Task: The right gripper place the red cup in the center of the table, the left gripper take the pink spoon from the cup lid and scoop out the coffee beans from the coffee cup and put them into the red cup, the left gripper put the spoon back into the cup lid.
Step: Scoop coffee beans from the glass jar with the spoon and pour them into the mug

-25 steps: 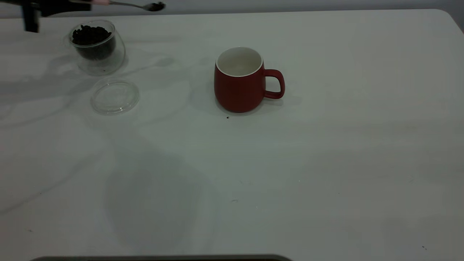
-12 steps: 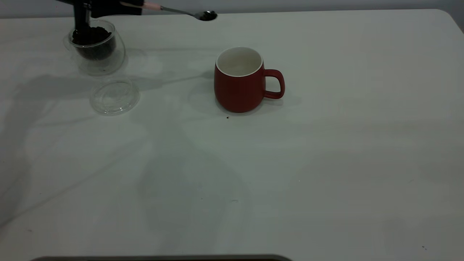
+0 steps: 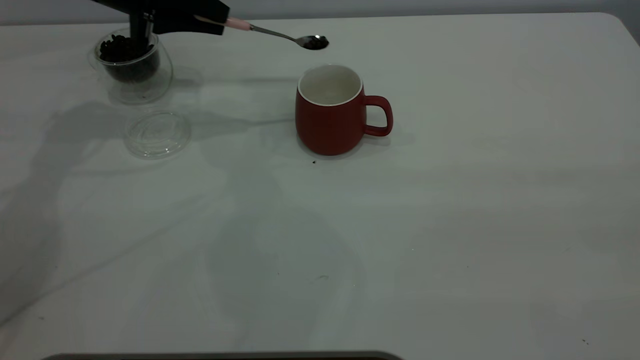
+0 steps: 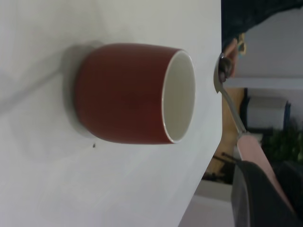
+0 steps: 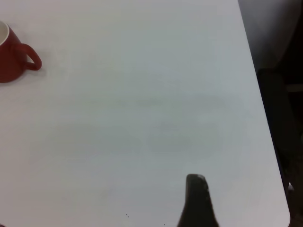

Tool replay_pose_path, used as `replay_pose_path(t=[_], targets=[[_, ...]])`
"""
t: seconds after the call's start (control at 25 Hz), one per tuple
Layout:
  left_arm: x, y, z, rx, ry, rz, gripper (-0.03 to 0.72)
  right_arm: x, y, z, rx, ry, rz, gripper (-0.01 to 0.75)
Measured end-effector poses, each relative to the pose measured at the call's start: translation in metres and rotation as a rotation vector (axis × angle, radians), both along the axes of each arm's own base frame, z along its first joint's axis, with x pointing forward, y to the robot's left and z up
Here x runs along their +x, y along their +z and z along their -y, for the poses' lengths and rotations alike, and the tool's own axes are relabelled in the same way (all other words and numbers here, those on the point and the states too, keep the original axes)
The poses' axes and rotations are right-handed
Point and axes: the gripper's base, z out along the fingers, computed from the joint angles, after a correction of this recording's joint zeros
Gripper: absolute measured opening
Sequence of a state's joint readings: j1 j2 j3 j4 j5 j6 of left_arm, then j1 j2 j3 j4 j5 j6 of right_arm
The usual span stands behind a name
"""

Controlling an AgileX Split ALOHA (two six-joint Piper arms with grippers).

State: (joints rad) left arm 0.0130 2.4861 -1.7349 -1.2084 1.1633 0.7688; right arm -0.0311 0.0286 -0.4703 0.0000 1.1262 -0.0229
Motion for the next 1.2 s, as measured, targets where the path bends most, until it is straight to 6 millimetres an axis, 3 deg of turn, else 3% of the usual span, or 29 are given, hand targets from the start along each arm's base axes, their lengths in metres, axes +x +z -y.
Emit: replay_pose_path(t=[0.4, 0.72, 0.96, 1.2], targets=[[-0.007, -0.022, 0.018, 0.018, -0.12, 0.08, 0.123, 0.0, 0.0, 0.0, 0.0, 0.0, 0.0, 0.588], [-0.003, -0.025, 0.017, 0.046, -0.189, 0.295, 0.123, 0.0, 0.0, 0.0, 0.0, 0.0, 0.0, 0.588], [-0.003, -0.025, 0.017, 0.046, -0.322, 0.557, 0.123, 0.0, 0.0, 0.0, 0.0, 0.0, 0.0, 0.588], [-0.002, -0.025, 0.017, 0.05, -0.344, 0.61, 0.123, 0.0, 0.0, 0.0, 0.0, 0.0, 0.0, 0.588]])
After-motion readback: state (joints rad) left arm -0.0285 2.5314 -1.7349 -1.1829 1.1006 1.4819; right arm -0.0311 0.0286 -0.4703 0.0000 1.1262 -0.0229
